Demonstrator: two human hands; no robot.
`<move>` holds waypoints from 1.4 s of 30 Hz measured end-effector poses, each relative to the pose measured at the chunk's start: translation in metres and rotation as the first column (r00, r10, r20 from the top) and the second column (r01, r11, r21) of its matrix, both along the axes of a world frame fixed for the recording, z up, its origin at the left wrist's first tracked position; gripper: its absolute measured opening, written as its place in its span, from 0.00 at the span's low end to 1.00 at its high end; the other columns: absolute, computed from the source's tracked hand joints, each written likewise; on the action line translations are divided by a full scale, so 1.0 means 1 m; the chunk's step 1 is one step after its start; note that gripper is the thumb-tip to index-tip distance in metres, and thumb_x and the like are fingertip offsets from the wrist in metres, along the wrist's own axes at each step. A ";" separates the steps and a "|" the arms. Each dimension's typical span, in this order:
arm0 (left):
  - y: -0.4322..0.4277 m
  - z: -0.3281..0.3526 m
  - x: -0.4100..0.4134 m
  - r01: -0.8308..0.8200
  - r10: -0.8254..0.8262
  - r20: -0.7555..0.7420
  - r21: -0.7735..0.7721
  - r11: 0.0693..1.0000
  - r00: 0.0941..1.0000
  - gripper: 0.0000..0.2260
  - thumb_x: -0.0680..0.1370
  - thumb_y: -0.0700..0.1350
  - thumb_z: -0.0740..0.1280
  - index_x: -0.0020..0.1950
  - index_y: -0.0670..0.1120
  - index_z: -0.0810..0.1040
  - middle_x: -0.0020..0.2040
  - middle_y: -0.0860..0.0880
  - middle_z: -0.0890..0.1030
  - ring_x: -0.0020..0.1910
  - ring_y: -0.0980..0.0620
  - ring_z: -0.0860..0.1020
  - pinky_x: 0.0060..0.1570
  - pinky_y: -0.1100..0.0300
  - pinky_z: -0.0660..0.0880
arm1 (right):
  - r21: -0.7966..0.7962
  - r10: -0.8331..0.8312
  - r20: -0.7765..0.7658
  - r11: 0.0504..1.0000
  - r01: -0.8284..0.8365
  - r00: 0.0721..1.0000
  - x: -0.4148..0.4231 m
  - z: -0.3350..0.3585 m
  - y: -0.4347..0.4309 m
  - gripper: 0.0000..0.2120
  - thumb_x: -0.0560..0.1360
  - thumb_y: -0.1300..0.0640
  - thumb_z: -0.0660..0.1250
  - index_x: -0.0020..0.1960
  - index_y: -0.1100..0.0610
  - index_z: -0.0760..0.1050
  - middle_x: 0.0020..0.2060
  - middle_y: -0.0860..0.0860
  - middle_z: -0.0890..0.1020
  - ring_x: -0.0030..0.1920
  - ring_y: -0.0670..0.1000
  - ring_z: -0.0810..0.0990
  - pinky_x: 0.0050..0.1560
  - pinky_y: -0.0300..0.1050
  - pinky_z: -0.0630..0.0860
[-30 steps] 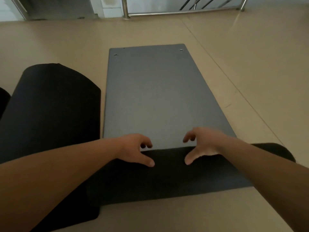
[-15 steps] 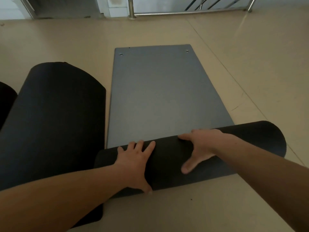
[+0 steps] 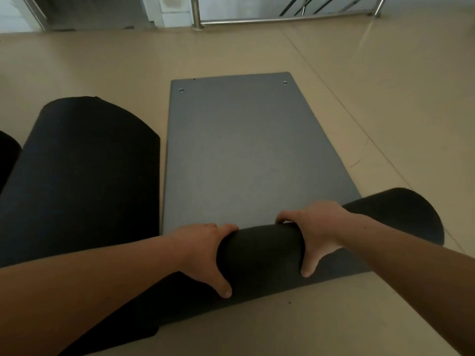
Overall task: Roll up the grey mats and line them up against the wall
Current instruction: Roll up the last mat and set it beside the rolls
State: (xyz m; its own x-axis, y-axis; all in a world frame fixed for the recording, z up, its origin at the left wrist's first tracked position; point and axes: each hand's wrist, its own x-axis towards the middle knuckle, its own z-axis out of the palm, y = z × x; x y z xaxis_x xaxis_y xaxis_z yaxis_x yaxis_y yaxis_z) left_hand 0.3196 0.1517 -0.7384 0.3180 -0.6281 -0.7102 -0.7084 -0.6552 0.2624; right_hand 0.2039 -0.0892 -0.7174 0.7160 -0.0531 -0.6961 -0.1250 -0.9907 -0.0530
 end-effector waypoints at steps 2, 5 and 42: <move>-0.001 0.006 -0.005 -0.005 0.009 -0.139 0.030 1.000 0.990 0.55 0.63 0.67 0.81 0.82 0.63 0.53 0.78 0.54 0.68 0.75 0.46 0.69 0.75 0.42 0.67 | 0.084 -0.075 -0.140 0.993 0.087 0.987 -0.005 -0.001 -0.006 0.52 0.54 0.36 0.85 0.73 0.34 0.64 0.63 0.42 0.78 0.59 0.52 0.76 0.60 0.53 0.75; -0.004 0.017 -0.013 -0.026 0.028 -0.154 0.015 1.000 0.988 0.53 0.65 0.67 0.80 0.82 0.63 0.54 0.81 0.55 0.62 0.79 0.46 0.64 0.75 0.41 0.66 | 0.158 -0.200 -0.265 0.956 0.247 0.943 -0.020 -0.011 -0.019 0.53 0.48 0.37 0.87 0.69 0.31 0.68 0.64 0.39 0.77 0.65 0.53 0.76 0.67 0.59 0.75; -0.016 0.012 0.027 -0.136 0.128 -0.156 -0.041 0.990 0.980 0.47 0.69 0.59 0.81 0.82 0.59 0.59 0.77 0.53 0.68 0.73 0.47 0.70 0.73 0.44 0.70 | 0.071 -0.333 0.104 0.942 0.327 0.937 0.017 0.016 -0.023 0.41 0.62 0.34 0.81 0.71 0.39 0.69 0.69 0.46 0.74 0.67 0.55 0.74 0.67 0.60 0.74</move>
State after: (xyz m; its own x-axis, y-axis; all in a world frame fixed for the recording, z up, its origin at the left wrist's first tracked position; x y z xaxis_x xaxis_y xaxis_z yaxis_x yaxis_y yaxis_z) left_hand 0.3465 0.1358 -0.7264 0.2911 -0.6247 -0.7246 -0.5659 -0.7231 0.3961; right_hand 0.2207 -0.1117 -0.7017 0.7384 -0.2661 -0.6196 -0.4350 -0.8901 -0.1361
